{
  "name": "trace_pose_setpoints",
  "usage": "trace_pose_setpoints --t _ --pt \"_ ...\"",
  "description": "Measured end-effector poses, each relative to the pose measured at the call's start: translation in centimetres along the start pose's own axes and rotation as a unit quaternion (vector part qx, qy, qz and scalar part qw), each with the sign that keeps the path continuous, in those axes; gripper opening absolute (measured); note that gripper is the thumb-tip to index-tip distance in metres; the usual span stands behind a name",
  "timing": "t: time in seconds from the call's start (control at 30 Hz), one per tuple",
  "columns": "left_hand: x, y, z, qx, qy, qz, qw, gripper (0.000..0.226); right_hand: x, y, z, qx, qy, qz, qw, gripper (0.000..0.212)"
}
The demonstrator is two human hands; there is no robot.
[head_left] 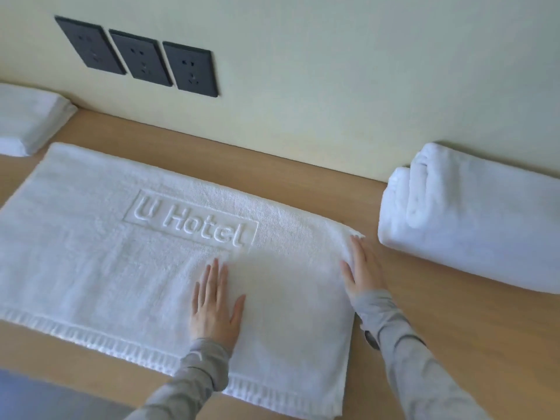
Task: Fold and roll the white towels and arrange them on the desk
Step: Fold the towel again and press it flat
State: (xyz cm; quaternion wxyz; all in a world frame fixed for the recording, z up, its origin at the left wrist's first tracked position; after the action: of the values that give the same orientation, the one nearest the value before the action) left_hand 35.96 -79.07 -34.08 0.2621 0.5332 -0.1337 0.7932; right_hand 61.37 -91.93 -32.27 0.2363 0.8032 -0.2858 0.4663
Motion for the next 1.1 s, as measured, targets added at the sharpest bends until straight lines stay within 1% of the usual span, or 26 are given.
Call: trace_pose_setpoints --t 0.03,0.07,0.1,0.13,0.2,0.23,0.27,0.3,0.33,0.4,0.43,0.5,0.53,0.6,0.67,0.73,0.8,0.87,0.93,1.03,1.07,1.1 --pt "0.3 1.4 0.0 0.086 0.044 0.032 0.995 0.068 0.2 -1.3 0.4 0.011 0.011 -0.027 1.000 0.055" --pt "0.6 3.0 0.1 0.185 0.090 0.062 0.977 0.068 0.4 -2.6 0.7 0.014 0.015 -0.055 0.998 0.056" --pt "0.8 4.8 0.1 0.290 0.140 0.086 0.943 0.074 0.4 -3.7 1.0 0.008 0.017 -0.083 0.996 0.056" --pt "0.9 6.9 0.4 0.394 0.190 0.111 0.893 0.080 0.5 -4.8 1.2 0.003 0.025 -0.113 0.993 0.056" --pt "0.9 10.7 1.3 0.558 0.271 0.141 0.772 0.087 0.5 -6.4 1.3 0.000 0.064 -0.162 0.985 0.057" --pt "0.4 12.4 1.9 0.617 0.301 0.130 0.715 0.089 0.4 -7.1 1.3 0.003 0.090 -0.180 0.980 0.057" --pt "-0.4 13.6 2.6 0.661 0.326 0.106 0.667 0.090 0.4 -7.7 1.2 0.005 0.115 -0.191 0.975 0.057" --pt "-1.4 14.7 3.4 0.689 0.353 0.090 0.627 0.088 0.4 -8.1 1.0 0.014 0.137 -0.198 0.970 0.056" --pt "-2.2 15.4 4.2 0.694 0.389 0.085 0.600 0.081 0.4 -8.4 0.8 0.023 0.154 -0.200 0.967 0.055" --pt "-3.7 16.2 5.9 0.671 0.456 0.093 0.577 0.057 0.5 -9.1 0.6 0.032 0.170 -0.194 0.966 0.051" --pt "-4.1 16.3 6.7 0.663 0.478 0.096 0.568 0.052 0.6 -9.4 0.5 0.024 0.172 -0.190 0.966 0.048" --pt "-4.6 16.6 8.0 0.676 0.506 0.098 0.526 0.066 0.6 -9.9 0.6 0.007 0.178 -0.201 0.963 0.042" --pt "-4.7 16.7 8.6 0.689 0.512 0.084 0.507 0.072 0.5 -10.1 0.7 -0.006 0.179 -0.210 0.961 0.041" --pt "-5.0 16.5 9.5 0.694 0.531 0.053 0.483 0.071 0.6 -10.4 1.1 -0.036 0.166 -0.228 0.959 0.044" --pt "-5.3 16.6 9.7 0.681 0.551 0.056 0.479 0.059 0.8 -10.7 1.4 -0.055 0.140 -0.244 0.958 0.047" --pt "-5.3 16.9 9.8 0.664 0.554 0.070 0.496 0.048 1.1 -11.2 1.5 -0.048 0.121 -0.255 0.958 0.049" --pt "-5.0 17.2 10.1 0.648 0.549 0.081 0.521 0.040 1.6 -11.7 1.6 -0.030 0.088 -0.245 0.965 0.047" --pt "-4.3 17.2 10.1 0.633 0.543 0.091 0.544 0.036 2.0 -12.2 1.6 -0.013 0.033 -0.227 0.973 0.044" --pt "-3.4 17.2 9.7 0.620 0.542 0.108 0.556 0.031 2.4 -12.5 1.5 -0.011 -0.044 -0.212 0.976 0.037" --pt "-1.3 16.9 8.7 0.610 0.544 0.144 0.558 0.030 3.4 -12.4 0.2 0.001 -0.167 -0.189 0.968 0.021" --pt "-0.6 16.8 8.3 0.608 0.549 0.158 0.551 0.029 3.9 -12.3 -0.6 0.009 -0.209 -0.175 0.962 0.019" --pt "0.1 16.6 8.0 0.608 0.558 0.172 0.537 0.034 4.5 -12.2 -1.4 0.021 -0.248 -0.162 0.955 0.020"
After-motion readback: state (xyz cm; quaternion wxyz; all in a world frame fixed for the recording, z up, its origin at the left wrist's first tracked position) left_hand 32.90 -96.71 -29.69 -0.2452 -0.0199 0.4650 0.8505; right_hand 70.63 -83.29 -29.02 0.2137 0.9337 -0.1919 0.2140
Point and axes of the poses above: each hand's wrist, its own y-axis away from the middle knuckle, its own x-axis out of the back of the hand, z = x × y, the point moved 6 cm from there along -y, towards the middle knuckle, and after that the axes turned 1 degree about z, right-handed, at the moved point
